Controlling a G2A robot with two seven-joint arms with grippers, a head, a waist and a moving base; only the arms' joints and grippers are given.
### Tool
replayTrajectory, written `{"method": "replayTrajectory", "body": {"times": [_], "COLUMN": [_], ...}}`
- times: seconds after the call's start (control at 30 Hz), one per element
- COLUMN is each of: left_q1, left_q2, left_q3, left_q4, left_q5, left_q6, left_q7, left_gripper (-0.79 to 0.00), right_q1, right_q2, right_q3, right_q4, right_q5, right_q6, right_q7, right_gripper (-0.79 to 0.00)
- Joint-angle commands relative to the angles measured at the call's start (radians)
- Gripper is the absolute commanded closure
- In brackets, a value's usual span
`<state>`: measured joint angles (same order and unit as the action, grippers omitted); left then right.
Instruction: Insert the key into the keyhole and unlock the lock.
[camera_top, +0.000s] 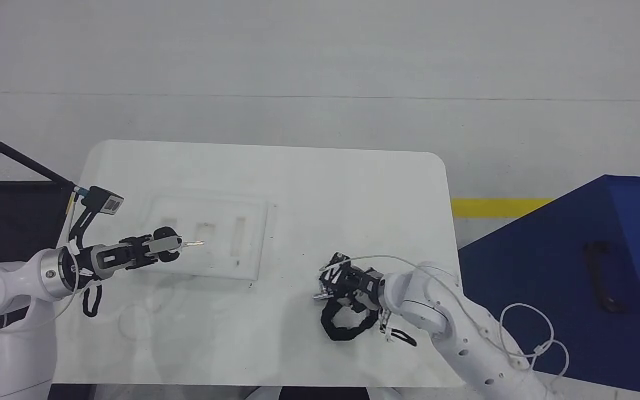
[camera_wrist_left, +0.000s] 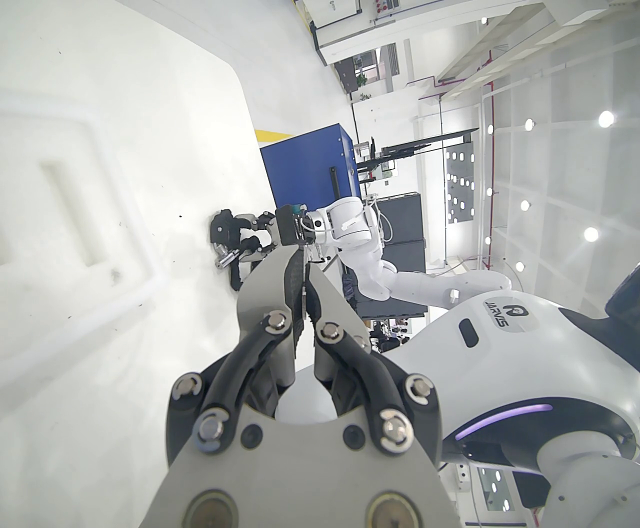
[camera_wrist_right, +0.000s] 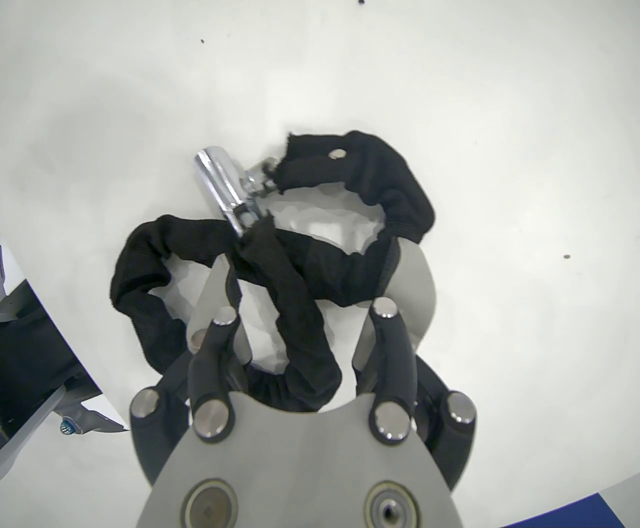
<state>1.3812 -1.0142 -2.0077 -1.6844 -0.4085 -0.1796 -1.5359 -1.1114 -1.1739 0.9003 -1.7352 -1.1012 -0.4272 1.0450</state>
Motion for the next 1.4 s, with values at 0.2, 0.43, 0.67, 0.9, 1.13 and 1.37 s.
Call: {"method": "replayTrajectory", "body": {"times": [0.2, 0.43, 0.67, 0.9, 1.13, 1.37], "left_q1": [0.0, 0.0, 0.0, 0.0, 0.0, 0.0], "left_q2": [0.0, 0.0, 0.0, 0.0, 0.0, 0.0], "left_q3": [0.0, 0.0, 0.0, 0.0, 0.0, 0.0], "left_q4": [0.0, 0.0, 0.0, 0.0, 0.0, 0.0], "left_q5": [0.0, 0.0, 0.0, 0.0, 0.0, 0.0], "left_q6": [0.0, 0.0, 0.0, 0.0, 0.0, 0.0], "left_q7": [0.0, 0.0, 0.0, 0.0, 0.0, 0.0], "left_gripper": [0.0, 0.0, 0.0, 0.0, 0.0, 0.0], "right_q1": [0.005, -0.022, -0.05, -0.085, -0.091, -0.05], "right_q2": [-0.003, 0.0, 0.009, 0.018, 0.026, 0.035], "right_q3": [-0.013, 0.01, 0.061, 0.122, 0.168, 0.208], "right_q4": [0.011, -0.002, 0.007, -0.003, 0.048, 0.192], "right_q5": [-0.027, -0.027, 0.017, 0.096, 0.28, 0.655], "right_q6": [0.039, 0.07, 0.074, 0.06, -0.042, -0.315], "right_q7": [0.002, -0.059, -0.104, -0.166, -0.184, -0.182], "right_gripper": [0.0, 0.0, 0.0, 0.0, 0.0, 0.0]}}
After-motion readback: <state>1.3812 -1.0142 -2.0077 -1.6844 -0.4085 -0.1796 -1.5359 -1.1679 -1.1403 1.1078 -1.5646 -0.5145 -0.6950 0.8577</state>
